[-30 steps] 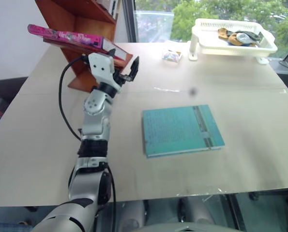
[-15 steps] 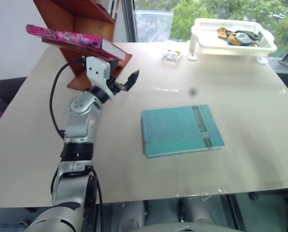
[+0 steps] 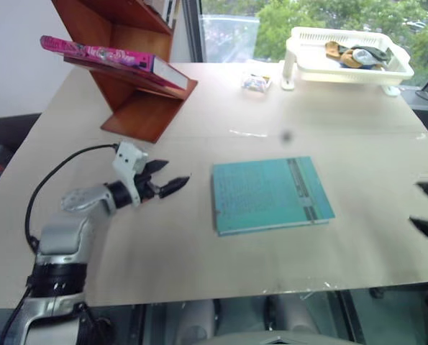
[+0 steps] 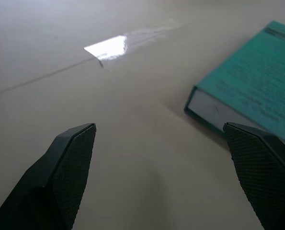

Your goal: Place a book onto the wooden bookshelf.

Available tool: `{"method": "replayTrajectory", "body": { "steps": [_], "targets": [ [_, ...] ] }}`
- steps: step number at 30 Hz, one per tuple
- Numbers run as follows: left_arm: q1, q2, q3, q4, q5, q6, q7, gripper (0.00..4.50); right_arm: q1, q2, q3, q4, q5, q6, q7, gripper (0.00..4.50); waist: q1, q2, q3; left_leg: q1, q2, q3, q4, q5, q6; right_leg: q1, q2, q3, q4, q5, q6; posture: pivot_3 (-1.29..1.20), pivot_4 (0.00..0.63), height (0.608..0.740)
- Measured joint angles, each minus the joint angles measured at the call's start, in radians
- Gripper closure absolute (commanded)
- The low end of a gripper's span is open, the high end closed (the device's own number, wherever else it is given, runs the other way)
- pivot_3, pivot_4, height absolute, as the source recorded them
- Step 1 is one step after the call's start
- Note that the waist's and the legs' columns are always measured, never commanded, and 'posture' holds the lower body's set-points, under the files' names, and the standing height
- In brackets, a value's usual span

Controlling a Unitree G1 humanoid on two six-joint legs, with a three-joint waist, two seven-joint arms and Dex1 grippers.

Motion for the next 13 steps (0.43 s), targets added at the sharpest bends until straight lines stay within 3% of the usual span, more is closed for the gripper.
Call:
{"method": "replayTrajectory", "body": {
  "steps": [5, 13],
  "targets": [
    [0.207, 0.077, 0.044, -0.105, -0.050, 0.037, -0.077, 0.03, 0.065, -0.031, 0.099, 0.211, -0.248, -0.181, 0.060, 0.00, -0.003, 0.001, 0.000, 0.000, 0.000, 0.002, -0.002, 0.000, 0.000, -0.001, -0.001, 0.001, -0.002, 0.000, 0.000, 0.00, 0.150, 0.740],
    [0.341, 0.094, 0.129, -0.177, -0.097, 0.048, -0.101, 0.03, 0.042, -0.049, 0.124, 0.380, -0.351, -0.306, 0.088, 0.00, -0.001, 0.002, 0.000, 0.002, 0.000, 0.002, -0.002, 0.000, 0.000, 0.000, -0.003, 0.000, -0.001, -0.002, -0.004, 0.00, 0.150, 0.740]
  ]
}}
